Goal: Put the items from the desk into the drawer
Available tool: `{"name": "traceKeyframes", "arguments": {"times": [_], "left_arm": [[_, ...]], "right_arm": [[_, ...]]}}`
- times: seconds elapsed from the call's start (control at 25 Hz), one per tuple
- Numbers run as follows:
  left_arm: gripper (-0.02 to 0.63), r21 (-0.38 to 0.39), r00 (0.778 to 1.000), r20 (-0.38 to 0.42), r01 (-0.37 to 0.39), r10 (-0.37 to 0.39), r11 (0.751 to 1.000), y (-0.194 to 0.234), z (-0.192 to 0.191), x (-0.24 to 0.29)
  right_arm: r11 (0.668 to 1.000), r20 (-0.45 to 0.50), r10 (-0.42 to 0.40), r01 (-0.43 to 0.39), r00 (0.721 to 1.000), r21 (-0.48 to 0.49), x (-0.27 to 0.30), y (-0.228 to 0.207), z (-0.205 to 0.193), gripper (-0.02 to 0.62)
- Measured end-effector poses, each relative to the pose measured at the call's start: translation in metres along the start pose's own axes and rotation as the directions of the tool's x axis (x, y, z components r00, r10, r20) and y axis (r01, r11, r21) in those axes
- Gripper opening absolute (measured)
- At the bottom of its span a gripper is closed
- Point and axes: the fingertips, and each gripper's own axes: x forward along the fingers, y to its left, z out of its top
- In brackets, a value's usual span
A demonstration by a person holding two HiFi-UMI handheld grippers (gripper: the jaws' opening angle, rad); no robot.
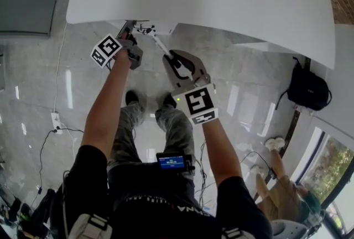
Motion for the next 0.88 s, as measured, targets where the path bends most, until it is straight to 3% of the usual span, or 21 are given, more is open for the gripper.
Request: {"name": "traceKeyframes", "arguments": {"times": [0.6,0.88], "left_arm": [[0.067,-0.037,0.999,0.04,0.036,-0.035,0.999,-0.008,0.0,0.005],[0.044,-0.188,0.99,0.097,0.118,-0.101,0.975,-0.001,0.01,-0.003]], "right_arm": [[1.0,-0.006,0.007,-0.007,1.0,0.005,-0.002,-0.003,-0.003,0.072],[1.0,-0.029,0.009,-0.009,1.0,-0.01,0.012,0.01,0.001,0.072]]}}
